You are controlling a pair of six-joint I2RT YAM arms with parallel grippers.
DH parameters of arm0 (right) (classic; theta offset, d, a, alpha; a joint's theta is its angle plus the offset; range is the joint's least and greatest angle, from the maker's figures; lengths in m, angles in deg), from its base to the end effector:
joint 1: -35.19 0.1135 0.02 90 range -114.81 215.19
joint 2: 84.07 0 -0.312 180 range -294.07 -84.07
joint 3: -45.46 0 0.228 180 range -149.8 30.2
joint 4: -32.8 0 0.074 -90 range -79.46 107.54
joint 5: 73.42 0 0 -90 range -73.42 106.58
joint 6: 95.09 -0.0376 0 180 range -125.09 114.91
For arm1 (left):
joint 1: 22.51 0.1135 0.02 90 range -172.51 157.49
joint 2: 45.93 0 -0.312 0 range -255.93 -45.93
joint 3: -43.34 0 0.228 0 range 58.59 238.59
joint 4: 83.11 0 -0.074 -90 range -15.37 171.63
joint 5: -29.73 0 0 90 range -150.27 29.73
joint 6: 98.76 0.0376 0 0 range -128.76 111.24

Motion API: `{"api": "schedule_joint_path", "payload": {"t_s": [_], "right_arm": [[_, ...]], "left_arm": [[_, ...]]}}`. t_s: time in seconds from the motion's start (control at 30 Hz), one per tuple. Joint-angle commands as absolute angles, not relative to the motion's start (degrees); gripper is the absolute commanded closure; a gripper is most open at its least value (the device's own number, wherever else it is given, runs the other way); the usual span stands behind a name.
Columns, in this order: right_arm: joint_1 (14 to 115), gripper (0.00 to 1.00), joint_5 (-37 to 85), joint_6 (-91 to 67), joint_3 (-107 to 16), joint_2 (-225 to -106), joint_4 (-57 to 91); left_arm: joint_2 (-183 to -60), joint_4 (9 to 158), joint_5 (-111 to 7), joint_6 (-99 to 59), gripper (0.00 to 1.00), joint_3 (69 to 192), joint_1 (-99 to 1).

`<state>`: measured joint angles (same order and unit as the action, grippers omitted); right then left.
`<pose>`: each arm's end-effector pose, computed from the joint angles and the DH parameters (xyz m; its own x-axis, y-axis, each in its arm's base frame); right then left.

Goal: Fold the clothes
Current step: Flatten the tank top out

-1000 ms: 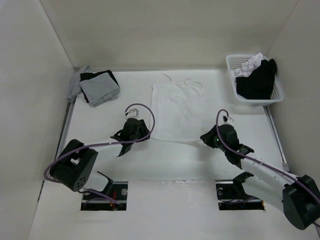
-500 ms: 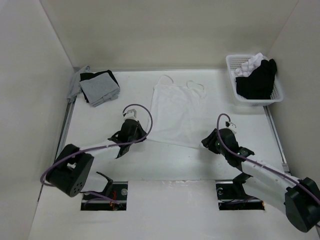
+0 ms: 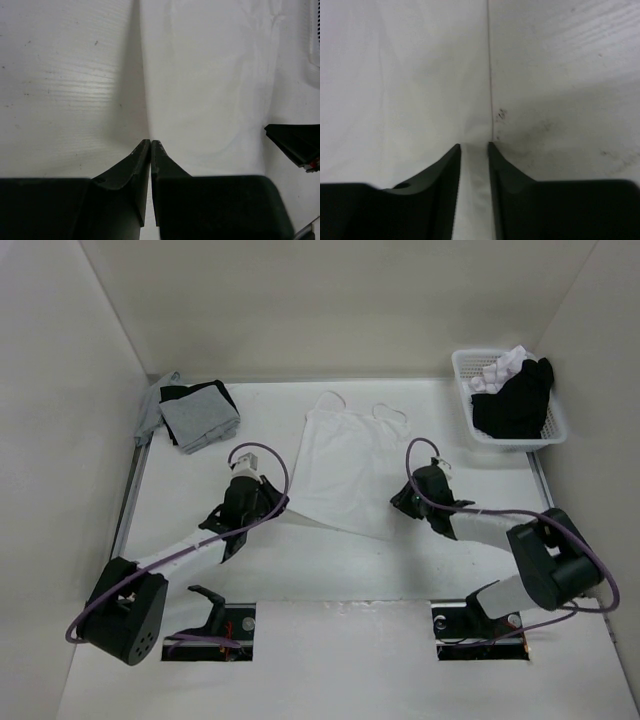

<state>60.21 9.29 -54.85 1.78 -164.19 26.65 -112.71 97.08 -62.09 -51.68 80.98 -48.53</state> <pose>0.2121 0.0937 0.2101 -0.6518 0.5314 -0.5411 0.2518 0.8246 0.5065 0.1747 -0.0839 0.2352 -0.6001 -0.4644 -0.6513 0.0066 0.8113 -0.5846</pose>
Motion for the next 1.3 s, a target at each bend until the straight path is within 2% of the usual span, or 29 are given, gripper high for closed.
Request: {"api": "schedule_joint_path", "payload": {"t_s": [0.0, 0.1, 0.13, 0.47, 0.53, 0.63, 0.93, 1.0, 1.13, 1.2, 1.27], "right_arm": [[59.76, 0.72, 10.26, -55.19, -2.92, -169.74, 33.09], [59.32, 0.94, 8.76, -55.28, -4.69, -171.35, 35.47], [59.4, 0.97, 8.76, -55.19, -4.78, -169.95, 35.56], [66.43, 0.98, 8.58, -53.69, 2.95, -140.7, 14.39], [65.65, 0.97, 9.02, -53.7, 4.27, -138.04, 13.59], [60.39, 0.97, 11.46, -50.81, 2.09, -143.45, 15.42], [57.82, 0.97, 14.99, -47.46, -10.65, -171.15, 25.53], [58.09, 0.92, 14.3, -47.37, -12.33, -173.1, 26.85], [58.61, 0.66, 12.02, -47.72, -9.19, -168.12, 27.83], [59.58, 0.59, 10.61, -48.16, -5.07, -163.11, 27.65], [61.33, 0.57, 9.38, -49.99, 0.64, -157.49, 27.39]], "left_arm": [[-111.15, 98.77, -59.57, -52.79, 0.96, 80.13, -47.34], [-109.75, 98.6, -58.69, -53.49, 0.96, 80.83, -46.64], [-108.43, 98.25, -58.42, -53.76, 0.97, 80.92, -46.38], [-86.82, 84.2, -58.68, -54.99, 0.97, 78.81, -42.95], [-85.05, 83.22, -59.38, -54.81, 0.97, 77.58, -42.34], [-88.27, 84.53, -58.52, -54.9, 0.97, 76.96, -40.4], [-95.67, 89.98, -56.93, -55.17, 0.97, 75.91, -38.47], [-96.12, 90.25, -56.75, -55.25, 0.97, 75.12, -38.2], [-95.59, 90.25, -56.75, -55.25, 0.96, 73.1, -36.89], [-95.5, 90.42, -56.66, -55.25, 0.96, 72.13, -36.36], [-95.33, 91.04, -56.23, -55.43, 0.96, 71.25, -35.92]]}}
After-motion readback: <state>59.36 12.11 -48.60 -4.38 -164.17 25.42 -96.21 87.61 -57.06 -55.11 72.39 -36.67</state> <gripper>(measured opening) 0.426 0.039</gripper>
